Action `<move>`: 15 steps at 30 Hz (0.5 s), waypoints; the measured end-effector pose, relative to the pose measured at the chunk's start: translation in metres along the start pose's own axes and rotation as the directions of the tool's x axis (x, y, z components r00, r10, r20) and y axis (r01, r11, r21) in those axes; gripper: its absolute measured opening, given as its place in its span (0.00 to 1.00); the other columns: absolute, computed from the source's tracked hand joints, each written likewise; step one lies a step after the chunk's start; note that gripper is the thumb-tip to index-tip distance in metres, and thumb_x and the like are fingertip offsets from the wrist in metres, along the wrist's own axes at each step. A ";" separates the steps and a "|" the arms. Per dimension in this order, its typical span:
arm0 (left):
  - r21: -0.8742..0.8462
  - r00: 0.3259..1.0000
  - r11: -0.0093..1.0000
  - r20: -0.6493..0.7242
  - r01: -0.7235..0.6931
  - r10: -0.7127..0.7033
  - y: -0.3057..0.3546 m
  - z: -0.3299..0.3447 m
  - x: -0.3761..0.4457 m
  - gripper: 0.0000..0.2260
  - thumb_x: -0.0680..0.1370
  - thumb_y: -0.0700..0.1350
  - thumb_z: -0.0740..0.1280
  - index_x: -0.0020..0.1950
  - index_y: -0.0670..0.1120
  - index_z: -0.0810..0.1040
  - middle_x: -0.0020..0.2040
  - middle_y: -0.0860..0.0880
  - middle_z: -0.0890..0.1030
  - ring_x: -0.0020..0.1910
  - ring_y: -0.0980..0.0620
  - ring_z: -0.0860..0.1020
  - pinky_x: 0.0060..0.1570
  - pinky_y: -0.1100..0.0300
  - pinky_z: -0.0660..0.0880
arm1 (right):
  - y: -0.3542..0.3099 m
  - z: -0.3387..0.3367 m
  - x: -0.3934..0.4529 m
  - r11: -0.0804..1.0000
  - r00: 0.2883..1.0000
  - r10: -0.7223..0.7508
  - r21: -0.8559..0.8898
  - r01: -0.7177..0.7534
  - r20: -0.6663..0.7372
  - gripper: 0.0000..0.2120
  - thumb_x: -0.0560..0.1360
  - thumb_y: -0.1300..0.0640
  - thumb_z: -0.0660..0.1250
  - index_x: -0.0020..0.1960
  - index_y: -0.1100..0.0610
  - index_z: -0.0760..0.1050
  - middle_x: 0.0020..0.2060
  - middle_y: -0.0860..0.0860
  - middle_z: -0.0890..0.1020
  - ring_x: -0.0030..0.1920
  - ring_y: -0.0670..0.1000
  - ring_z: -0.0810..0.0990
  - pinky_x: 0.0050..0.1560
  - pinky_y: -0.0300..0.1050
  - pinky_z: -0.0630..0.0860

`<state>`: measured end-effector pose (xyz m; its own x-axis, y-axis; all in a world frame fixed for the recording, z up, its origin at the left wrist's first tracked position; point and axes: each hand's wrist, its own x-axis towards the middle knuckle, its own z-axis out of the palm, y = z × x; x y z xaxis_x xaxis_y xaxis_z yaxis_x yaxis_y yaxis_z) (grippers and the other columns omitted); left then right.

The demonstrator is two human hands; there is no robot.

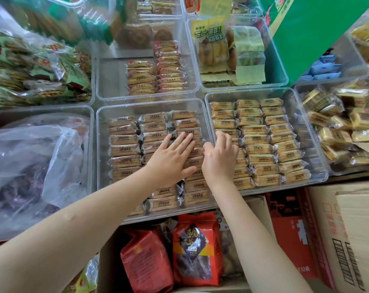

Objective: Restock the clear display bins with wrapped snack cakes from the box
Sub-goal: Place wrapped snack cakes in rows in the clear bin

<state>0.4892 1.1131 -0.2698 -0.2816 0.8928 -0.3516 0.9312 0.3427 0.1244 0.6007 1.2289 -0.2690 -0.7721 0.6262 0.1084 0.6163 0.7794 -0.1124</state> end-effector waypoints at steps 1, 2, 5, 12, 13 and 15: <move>-0.003 1.000 1.000 -0.008 0.001 -0.001 0.001 0.000 0.000 0.36 0.82 0.68 0.43 0.83 0.47 0.40 0.82 0.48 0.38 0.80 0.49 0.35 0.78 0.44 0.36 | 0.002 0.001 -0.001 1.000 0.999 -0.010 0.017 0.011 -0.051 0.03 0.75 0.65 0.69 0.44 0.60 0.81 0.62 0.61 0.76 0.64 0.63 0.73 0.54 0.60 0.73; -0.009 1.000 1.000 -0.016 0.002 -0.002 0.002 0.001 -0.001 0.37 0.82 0.68 0.44 0.83 0.47 0.39 0.82 0.48 0.38 0.80 0.49 0.36 0.78 0.44 0.36 | 0.004 0.001 -0.003 0.999 0.995 -0.021 0.024 0.024 -0.102 0.03 0.75 0.66 0.69 0.44 0.60 0.80 0.60 0.61 0.77 0.63 0.62 0.73 0.52 0.58 0.72; -0.004 0.999 1.000 -0.033 0.003 -0.004 0.004 0.004 0.000 0.39 0.81 0.69 0.44 0.82 0.46 0.38 0.82 0.47 0.38 0.80 0.48 0.36 0.78 0.44 0.36 | 0.005 0.001 -0.007 0.998 0.979 -0.043 0.026 0.049 -0.199 0.05 0.75 0.68 0.67 0.44 0.59 0.79 0.57 0.59 0.77 0.60 0.60 0.73 0.48 0.55 0.70; 0.052 0.998 0.997 -0.035 0.055 -0.053 0.015 0.009 0.005 0.44 0.76 0.73 0.36 0.81 0.44 0.36 0.81 0.45 0.36 0.80 0.46 0.34 0.77 0.42 0.34 | 0.004 0.000 -0.005 0.999 0.996 -0.026 0.031 0.029 -0.088 0.05 0.74 0.66 0.69 0.41 0.59 0.80 0.62 0.62 0.77 0.65 0.63 0.74 0.54 0.59 0.73; 0.050 0.998 0.997 -0.038 0.054 -0.052 0.015 0.009 0.004 0.44 0.76 0.73 0.36 0.81 0.44 0.36 0.81 0.45 0.36 0.80 0.46 0.34 0.77 0.42 0.34 | 0.005 0.000 -0.005 0.999 0.996 -0.021 0.038 0.024 -0.083 0.04 0.74 0.66 0.70 0.41 0.59 0.81 0.62 0.61 0.78 0.64 0.63 0.74 0.54 0.59 0.73; 0.036 0.997 0.998 -0.055 0.047 -0.045 0.012 0.009 0.001 0.43 0.76 0.73 0.35 0.81 0.44 0.35 0.81 0.45 0.35 0.80 0.47 0.33 0.77 0.42 0.34 | 0.007 -0.001 -0.009 0.998 0.995 -0.018 0.065 0.024 -0.096 0.03 0.74 0.64 0.71 0.43 0.59 0.82 0.61 0.61 0.77 0.63 0.62 0.74 0.54 0.58 0.73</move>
<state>0.5024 1.1159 -0.2773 -0.3358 0.8909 -0.3057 0.9246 0.3738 0.0738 0.6116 1.2285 -0.2701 -0.7645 0.6114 0.2043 0.5863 0.7912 -0.1742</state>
